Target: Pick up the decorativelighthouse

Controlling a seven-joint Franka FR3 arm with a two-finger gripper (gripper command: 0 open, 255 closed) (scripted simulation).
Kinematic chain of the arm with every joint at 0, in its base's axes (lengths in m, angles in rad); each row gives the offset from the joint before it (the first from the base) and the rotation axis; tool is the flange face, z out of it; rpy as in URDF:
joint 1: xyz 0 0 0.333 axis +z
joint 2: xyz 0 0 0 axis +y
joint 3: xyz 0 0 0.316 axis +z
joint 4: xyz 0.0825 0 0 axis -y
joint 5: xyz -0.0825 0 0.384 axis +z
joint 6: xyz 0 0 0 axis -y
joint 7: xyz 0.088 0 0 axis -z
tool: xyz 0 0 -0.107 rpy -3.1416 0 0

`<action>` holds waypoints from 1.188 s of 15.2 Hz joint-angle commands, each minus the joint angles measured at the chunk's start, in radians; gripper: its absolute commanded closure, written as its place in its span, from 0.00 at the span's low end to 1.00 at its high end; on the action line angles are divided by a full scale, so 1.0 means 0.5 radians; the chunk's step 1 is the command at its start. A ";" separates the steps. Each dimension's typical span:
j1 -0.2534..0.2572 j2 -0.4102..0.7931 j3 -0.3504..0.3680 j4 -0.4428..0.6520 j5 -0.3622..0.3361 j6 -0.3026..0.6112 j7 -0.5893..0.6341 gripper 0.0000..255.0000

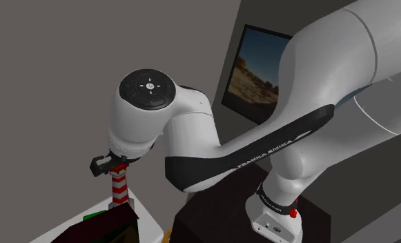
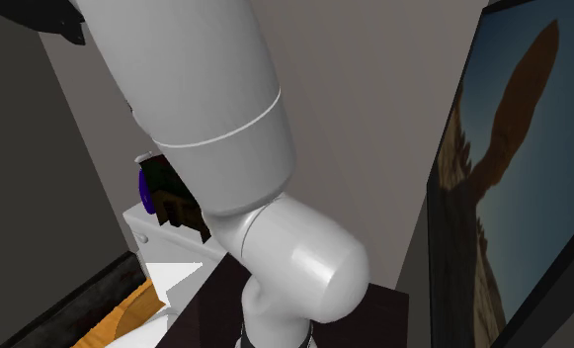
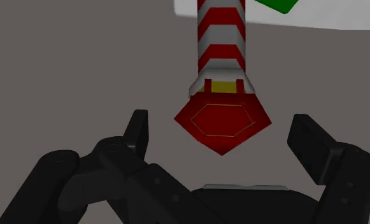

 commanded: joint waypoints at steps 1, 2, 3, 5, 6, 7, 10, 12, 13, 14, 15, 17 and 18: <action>-0.103 0.032 0.113 -0.004 -0.061 0.043 0.074 0.00; -0.153 0.046 0.165 -0.012 -0.087 0.066 0.102 0.00; -0.208 0.059 0.220 -0.019 -0.114 0.089 0.130 0.00; -0.330 0.080 0.344 -0.032 -0.165 0.134 0.184 0.00; -0.369 0.084 0.383 -0.036 -0.177 0.148 0.198 0.00; -0.370 0.083 0.384 -0.036 -0.174 0.148 0.196 0.00; -0.361 0.080 0.376 -0.040 -0.171 0.150 0.195 1.00; -0.358 0.080 0.373 -0.041 -0.170 0.150 0.194 1.00; -0.358 0.080 0.373 -0.042 -0.170 0.151 0.194 1.00; -0.358 0.079 0.372 -0.042 -0.170 0.151 0.194 1.00; -0.359 0.080 0.374 -0.042 -0.170 0.151 0.194 1.00; -0.360 0.080 0.375 -0.041 -0.170 0.151 0.195 1.00; -0.370 0.082 0.384 -0.036 -0.173 0.149 0.196 1.00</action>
